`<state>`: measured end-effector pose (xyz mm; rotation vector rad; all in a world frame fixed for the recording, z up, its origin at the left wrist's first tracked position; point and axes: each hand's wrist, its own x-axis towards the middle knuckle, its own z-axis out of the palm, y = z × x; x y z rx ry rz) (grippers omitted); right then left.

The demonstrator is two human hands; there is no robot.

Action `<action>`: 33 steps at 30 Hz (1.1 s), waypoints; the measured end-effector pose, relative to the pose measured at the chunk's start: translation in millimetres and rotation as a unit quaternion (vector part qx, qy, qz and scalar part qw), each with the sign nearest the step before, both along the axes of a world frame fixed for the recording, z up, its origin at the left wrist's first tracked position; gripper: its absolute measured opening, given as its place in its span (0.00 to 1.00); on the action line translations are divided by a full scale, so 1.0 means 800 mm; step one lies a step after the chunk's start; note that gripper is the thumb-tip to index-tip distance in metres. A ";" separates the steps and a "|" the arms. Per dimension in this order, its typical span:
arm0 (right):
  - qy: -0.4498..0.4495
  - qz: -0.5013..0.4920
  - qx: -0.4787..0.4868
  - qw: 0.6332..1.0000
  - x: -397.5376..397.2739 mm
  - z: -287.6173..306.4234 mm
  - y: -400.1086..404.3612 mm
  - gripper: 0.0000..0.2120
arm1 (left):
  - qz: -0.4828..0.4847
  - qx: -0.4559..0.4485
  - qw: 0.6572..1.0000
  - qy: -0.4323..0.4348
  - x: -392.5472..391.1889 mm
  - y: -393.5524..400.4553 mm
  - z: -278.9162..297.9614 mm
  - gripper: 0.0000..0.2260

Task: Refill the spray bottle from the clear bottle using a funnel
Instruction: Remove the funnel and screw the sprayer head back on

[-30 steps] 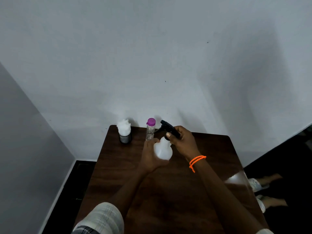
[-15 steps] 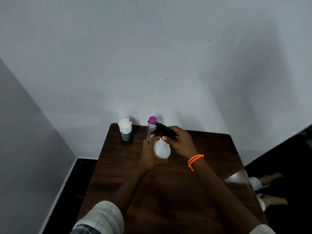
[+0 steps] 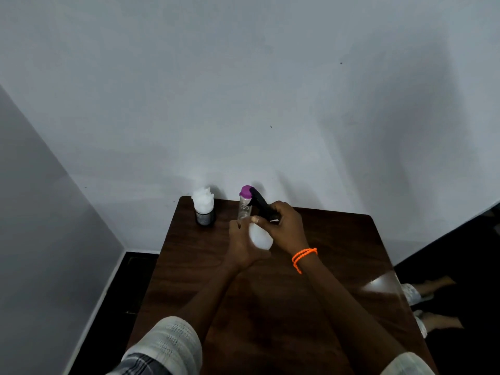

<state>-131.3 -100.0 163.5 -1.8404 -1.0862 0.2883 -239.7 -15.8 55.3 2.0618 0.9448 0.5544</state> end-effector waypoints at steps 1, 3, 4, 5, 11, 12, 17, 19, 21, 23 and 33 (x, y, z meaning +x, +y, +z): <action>0.005 -0.011 0.002 1.000 -0.001 -0.003 0.001 0.16 | -0.002 -0.001 1.000 -0.001 -0.001 -0.001 -0.001 0.53; 0.014 -0.015 -0.002 1.000 0.000 -0.008 0.003 0.19 | -0.008 -0.004 1.000 -0.007 -0.003 -0.002 -0.003 0.53; 0.015 -0.004 -0.007 1.000 0.001 -0.009 0.004 0.20 | -0.010 -0.008 1.000 -0.006 -0.003 0.000 -0.007 0.52; 0.014 0.012 -0.014 1.000 0.002 -0.010 0.003 0.20 | -0.014 -0.012 1.000 -0.005 -0.005 0.000 -0.005 0.49; 0.055 0.062 -0.030 0.996 0.008 -0.010 0.003 0.24 | -0.026 -0.036 0.999 -0.013 -0.011 0.006 0.013 0.49; 0.053 0.056 -0.029 0.997 0.008 -0.010 0.004 0.20 | -0.024 -0.035 0.999 -0.017 -0.011 0.007 0.013 0.50; 0.044 0.004 -0.025 0.999 0.002 -0.006 0.008 0.13 | -0.013 -0.020 0.999 -0.027 -0.008 0.006 0.020 0.49; 0.046 -0.026 -0.013 0.999 -0.001 -0.008 0.009 0.18 | -0.017 -0.020 0.999 -0.026 -0.006 0.006 0.020 0.48; 0.045 -0.041 -0.007 0.998 -0.001 -0.011 0.010 0.20 | -0.020 -0.025 0.999 -0.028 -0.004 0.006 0.018 0.48; 0.046 -0.021 -0.017 0.999 0.002 -0.011 0.008 0.21 | -0.026 -0.030 0.999 -0.029 -0.003 0.008 0.015 0.48; 0.047 0.013 -0.056 0.997 0.012 -0.016 0.011 0.15 | -0.035 -0.034 0.999 -0.015 -0.004 0.009 0.012 0.50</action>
